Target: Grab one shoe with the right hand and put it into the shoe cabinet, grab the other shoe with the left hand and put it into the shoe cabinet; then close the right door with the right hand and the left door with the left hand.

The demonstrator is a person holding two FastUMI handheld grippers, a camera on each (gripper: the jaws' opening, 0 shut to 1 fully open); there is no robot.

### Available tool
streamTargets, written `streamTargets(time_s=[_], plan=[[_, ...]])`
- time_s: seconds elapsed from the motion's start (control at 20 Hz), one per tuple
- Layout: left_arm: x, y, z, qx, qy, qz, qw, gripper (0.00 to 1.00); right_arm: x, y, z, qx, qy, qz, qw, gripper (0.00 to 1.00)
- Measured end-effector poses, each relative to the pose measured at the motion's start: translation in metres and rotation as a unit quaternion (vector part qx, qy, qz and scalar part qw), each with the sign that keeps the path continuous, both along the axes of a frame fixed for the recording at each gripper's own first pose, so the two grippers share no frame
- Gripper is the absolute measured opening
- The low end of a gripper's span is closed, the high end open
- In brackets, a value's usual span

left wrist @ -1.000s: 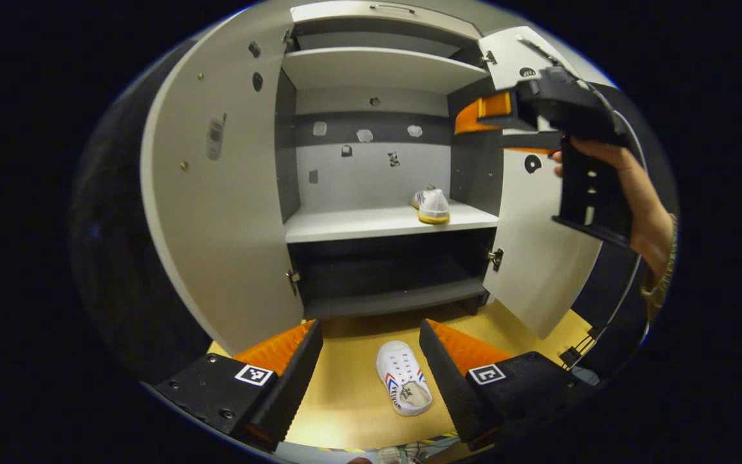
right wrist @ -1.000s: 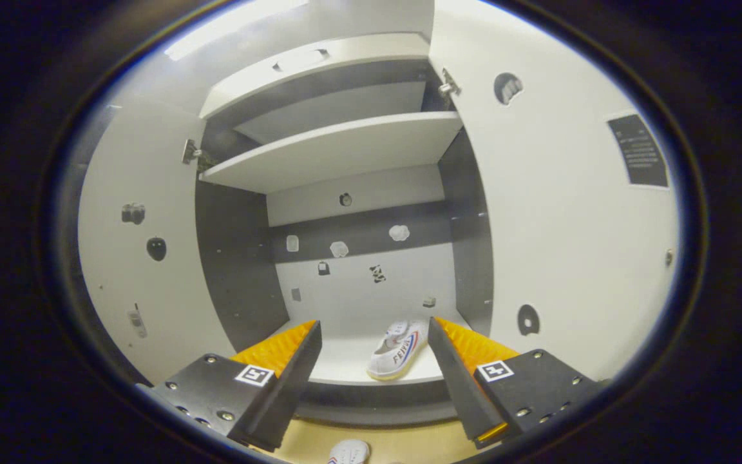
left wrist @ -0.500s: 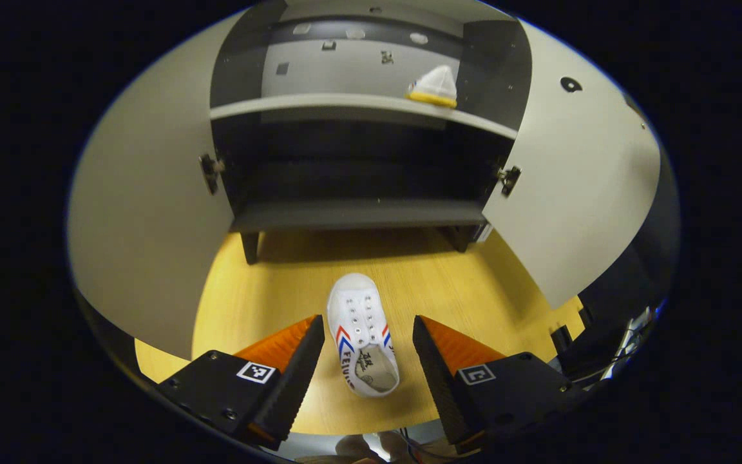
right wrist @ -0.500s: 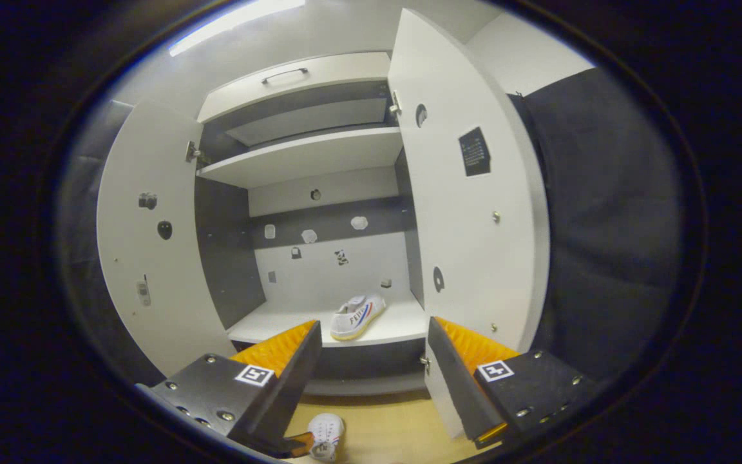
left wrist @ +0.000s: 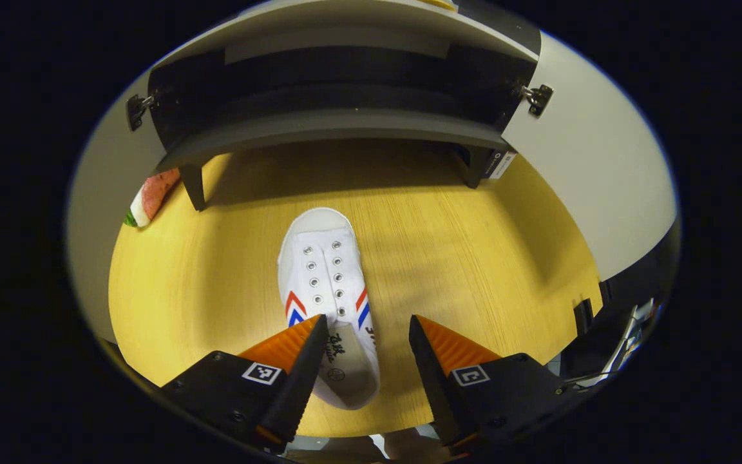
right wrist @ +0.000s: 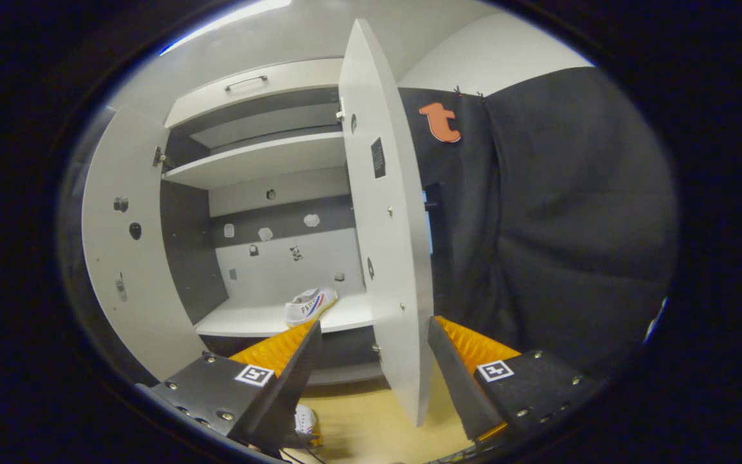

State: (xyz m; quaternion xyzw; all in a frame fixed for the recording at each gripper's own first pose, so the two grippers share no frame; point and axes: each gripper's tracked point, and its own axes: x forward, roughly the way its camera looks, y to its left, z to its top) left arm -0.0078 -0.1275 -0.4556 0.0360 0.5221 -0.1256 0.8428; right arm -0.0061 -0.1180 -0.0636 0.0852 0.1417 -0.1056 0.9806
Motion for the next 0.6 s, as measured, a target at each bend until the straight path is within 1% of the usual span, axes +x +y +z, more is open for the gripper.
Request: streamTargets(time_s=[0.15,0.2,0.25,0.3,0.35,0.4,0.45,0.5,0.6], plan=[[-0.005,-0.002,-0.023,0.010,0.029,0.011,0.999,0.82,-0.003,-0.004,-0.001,0.003,0.007,-0.009,1.000,0.99],[-0.006,0.002,-0.030,0.017,0.037,0.016,0.999,0.78,-0.004,-0.005,-0.002,0.003,0.009,-0.011,1.000,0.99],[-0.008,0.011,-0.031,0.036,0.040,0.025,0.998,0.77,-0.004,-0.007,-0.002,0.003,0.011,-0.013,1.000,0.99],[0.000,0.013,-0.031,0.041,0.026,0.024,0.999,0.71,-0.005,-0.007,-0.003,0.002,0.012,-0.015,1.000,0.99],[-0.003,0.014,-0.033,0.044,0.032,0.027,0.998,0.53,-0.006,-0.009,-0.003,0.001,0.013,-0.017,1.000,0.99],[-0.003,0.020,-0.033,0.052,0.035,0.033,0.998,0.48,-0.005,-0.010,-0.003,0.001,0.013,-0.020,1.000,0.99],[-0.002,0.020,-0.030,0.051,0.032,0.038,0.997,0.33,-0.005,-0.010,-0.003,0.003,0.013,-0.021,1.000,0.99],[-0.002,0.014,-0.031,0.039,0.034,0.042,0.998,0.24,-0.006,-0.010,-0.004,0.005,0.012,-0.023,1.000,0.99],[-0.002,0.016,-0.033,0.034,0.039,0.038,0.998,0.04,-0.005,-0.010,-0.005,0.011,0.012,-0.025,1.000,0.99]])
